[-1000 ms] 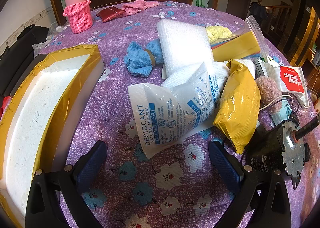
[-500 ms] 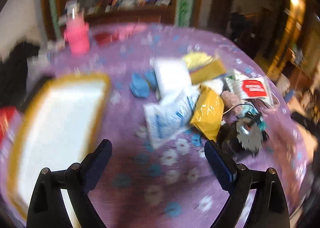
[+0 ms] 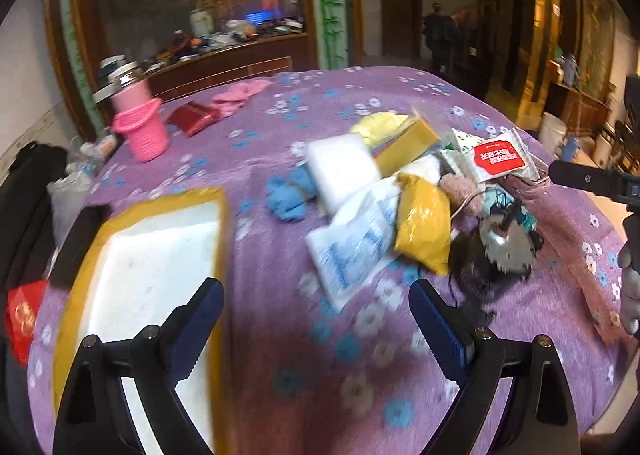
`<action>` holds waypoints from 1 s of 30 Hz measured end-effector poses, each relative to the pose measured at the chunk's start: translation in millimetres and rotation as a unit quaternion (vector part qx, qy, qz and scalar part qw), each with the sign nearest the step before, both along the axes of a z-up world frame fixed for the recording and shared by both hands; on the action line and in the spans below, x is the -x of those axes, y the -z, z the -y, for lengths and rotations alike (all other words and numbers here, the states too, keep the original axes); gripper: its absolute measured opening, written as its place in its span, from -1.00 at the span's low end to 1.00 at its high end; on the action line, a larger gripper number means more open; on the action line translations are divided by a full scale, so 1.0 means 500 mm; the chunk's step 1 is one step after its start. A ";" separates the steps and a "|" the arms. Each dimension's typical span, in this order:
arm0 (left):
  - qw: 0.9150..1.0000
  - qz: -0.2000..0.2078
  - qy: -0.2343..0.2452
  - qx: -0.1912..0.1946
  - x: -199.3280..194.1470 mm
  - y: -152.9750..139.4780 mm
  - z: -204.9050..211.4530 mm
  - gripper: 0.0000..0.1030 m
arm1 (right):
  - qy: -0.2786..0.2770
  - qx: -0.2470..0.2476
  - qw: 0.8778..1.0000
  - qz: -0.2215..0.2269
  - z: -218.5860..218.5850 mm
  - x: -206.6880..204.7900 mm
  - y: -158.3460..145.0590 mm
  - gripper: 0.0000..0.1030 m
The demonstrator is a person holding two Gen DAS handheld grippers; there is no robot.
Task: Organize soft objects
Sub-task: 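Grasp the white desiccant packet with the left tool while the right tool grasps the clear plastic bag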
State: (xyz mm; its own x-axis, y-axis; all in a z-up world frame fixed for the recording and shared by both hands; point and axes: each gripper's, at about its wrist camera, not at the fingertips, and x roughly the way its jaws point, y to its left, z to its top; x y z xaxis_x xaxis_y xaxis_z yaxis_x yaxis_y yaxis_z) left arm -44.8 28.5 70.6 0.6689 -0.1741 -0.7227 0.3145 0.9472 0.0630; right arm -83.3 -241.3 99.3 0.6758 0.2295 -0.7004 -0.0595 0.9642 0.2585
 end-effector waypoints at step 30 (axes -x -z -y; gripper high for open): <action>0.973 -0.145 0.083 0.159 -0.158 0.068 0.011 -0.18 | -0.235 0.090 0.959 -0.127 -0.212 -0.303 0.056 -0.37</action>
